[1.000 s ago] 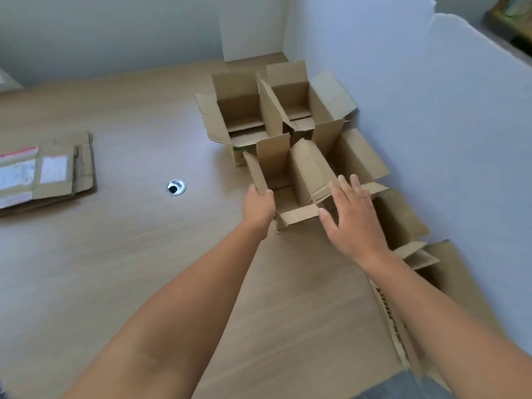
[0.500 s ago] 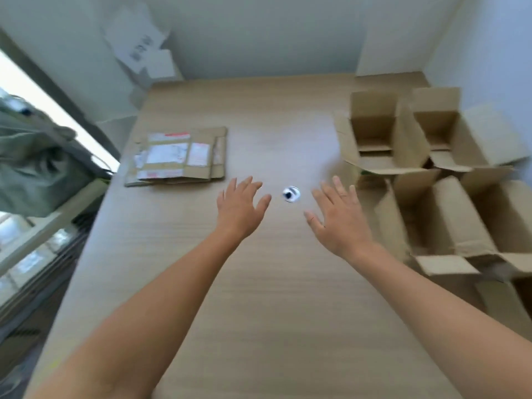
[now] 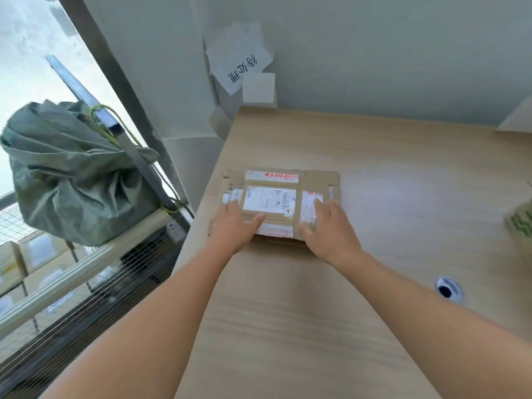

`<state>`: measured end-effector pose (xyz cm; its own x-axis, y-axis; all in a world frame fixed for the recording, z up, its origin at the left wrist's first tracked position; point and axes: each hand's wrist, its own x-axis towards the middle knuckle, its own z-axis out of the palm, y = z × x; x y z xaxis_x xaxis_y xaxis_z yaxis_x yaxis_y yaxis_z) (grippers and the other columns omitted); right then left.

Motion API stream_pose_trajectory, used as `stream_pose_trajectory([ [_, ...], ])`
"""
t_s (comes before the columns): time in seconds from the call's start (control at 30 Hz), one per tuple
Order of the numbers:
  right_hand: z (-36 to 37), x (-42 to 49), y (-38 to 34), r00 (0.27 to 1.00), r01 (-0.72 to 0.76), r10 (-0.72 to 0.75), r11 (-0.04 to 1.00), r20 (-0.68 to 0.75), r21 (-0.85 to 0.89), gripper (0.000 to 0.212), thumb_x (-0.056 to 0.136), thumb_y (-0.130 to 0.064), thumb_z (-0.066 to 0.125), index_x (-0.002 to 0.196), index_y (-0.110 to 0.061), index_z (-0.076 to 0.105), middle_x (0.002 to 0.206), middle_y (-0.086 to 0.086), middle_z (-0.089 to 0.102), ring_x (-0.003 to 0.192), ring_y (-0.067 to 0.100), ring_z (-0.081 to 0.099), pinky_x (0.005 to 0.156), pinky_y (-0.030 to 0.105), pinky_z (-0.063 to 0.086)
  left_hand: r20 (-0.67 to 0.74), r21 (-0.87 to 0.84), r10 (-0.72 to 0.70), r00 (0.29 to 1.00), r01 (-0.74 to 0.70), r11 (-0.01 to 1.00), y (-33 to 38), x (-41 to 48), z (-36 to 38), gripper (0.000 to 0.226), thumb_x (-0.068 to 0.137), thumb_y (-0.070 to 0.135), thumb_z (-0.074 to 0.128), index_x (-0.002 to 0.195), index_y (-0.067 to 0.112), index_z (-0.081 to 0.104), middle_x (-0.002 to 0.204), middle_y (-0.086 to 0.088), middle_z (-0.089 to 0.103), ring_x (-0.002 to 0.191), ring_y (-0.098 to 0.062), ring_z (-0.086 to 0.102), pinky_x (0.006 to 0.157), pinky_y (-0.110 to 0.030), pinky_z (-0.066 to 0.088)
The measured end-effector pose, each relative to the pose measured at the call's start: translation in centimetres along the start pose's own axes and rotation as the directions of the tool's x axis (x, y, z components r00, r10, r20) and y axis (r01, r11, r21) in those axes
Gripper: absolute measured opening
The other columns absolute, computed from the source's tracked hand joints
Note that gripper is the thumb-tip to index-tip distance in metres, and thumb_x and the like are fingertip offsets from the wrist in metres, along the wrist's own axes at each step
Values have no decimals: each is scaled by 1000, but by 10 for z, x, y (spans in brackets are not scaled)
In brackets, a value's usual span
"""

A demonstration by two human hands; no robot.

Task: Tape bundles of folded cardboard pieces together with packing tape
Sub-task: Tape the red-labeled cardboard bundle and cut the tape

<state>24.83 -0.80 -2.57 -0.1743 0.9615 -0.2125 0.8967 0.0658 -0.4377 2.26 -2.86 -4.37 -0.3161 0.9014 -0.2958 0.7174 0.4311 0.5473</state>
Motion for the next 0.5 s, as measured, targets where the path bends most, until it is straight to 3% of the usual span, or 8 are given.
stream_pose_trajectory([
  [0.07, 6, 17, -1, 994, -111, 108, 990, 34, 91, 73, 97, -49, 51, 159, -22, 22, 162, 12, 20, 148, 32, 23, 116, 45, 34, 24, -85, -6, 1000, 8, 996, -2, 15, 3, 85, 89, 62, 62, 152, 14, 30, 153, -7, 42, 138, -31, 42, 105, -43, 42],
  [0.17, 14, 27, 3, 987, -159, 155, 948, 36, 276, 65, 94, -48, 58, 149, -23, 36, 134, 9, 44, 135, 32, 40, 105, 43, 41, -15, -147, 24, 1000, -26, 989, 2, 23, 10, 58, 90, 53, 66, 130, 14, 49, 127, -5, 62, 116, -27, 58, 93, -39, 50],
  [0.27, 13, 14, 2, 982, -179, 186, 816, 45, 549, 78, 85, -58, 63, 153, -33, 32, 138, 0, 50, 131, 23, 50, 108, 45, 46, -33, -420, -23, 999, 7, 907, 5, 7, 16, 39, 93, 42, 67, 119, 19, 50, 115, 4, 64, 100, -16, 63, 78, -31, 52],
  [0.33, 10, -13, 4, 979, -171, 200, 732, 32, 659, 87, 77, -65, 64, 153, -38, 29, 142, 1, 50, 127, 22, 55, 104, 49, 51, -30, -546, -23, 999, 3, 838, 2, -23, 20, 37, 93, 41, 66, 120, 25, 46, 116, 8, 61, 103, -11, 64, 78, -28, 53],
  [0.43, 4, -73, 11, 980, -145, 197, 699, 7, 700, 91, 77, -65, 66, 153, -46, 19, 141, 2, 50, 126, 18, 56, 105, 50, 51, 8, -587, 67, 998, -49, 808, -5, -93, 30, 44, 94, 39, 65, 129, 30, 40, 119, 17, 56, 103, 3, 62, 85, -32, 56],
  [0.5, 5, -127, 22, 979, -136, 205, 685, -10, 715, 95, 80, -60, 68, 153, -53, 8, 137, 3, 53, 116, 10, 61, 99, 45, 56, 44, -607, 95, 994, -49, 793, -9, -152, 42, 50, 95, 37, 66, 133, 32, 35, 126, 14, 56, 102, 4, 64, 86, -38, 59],
])
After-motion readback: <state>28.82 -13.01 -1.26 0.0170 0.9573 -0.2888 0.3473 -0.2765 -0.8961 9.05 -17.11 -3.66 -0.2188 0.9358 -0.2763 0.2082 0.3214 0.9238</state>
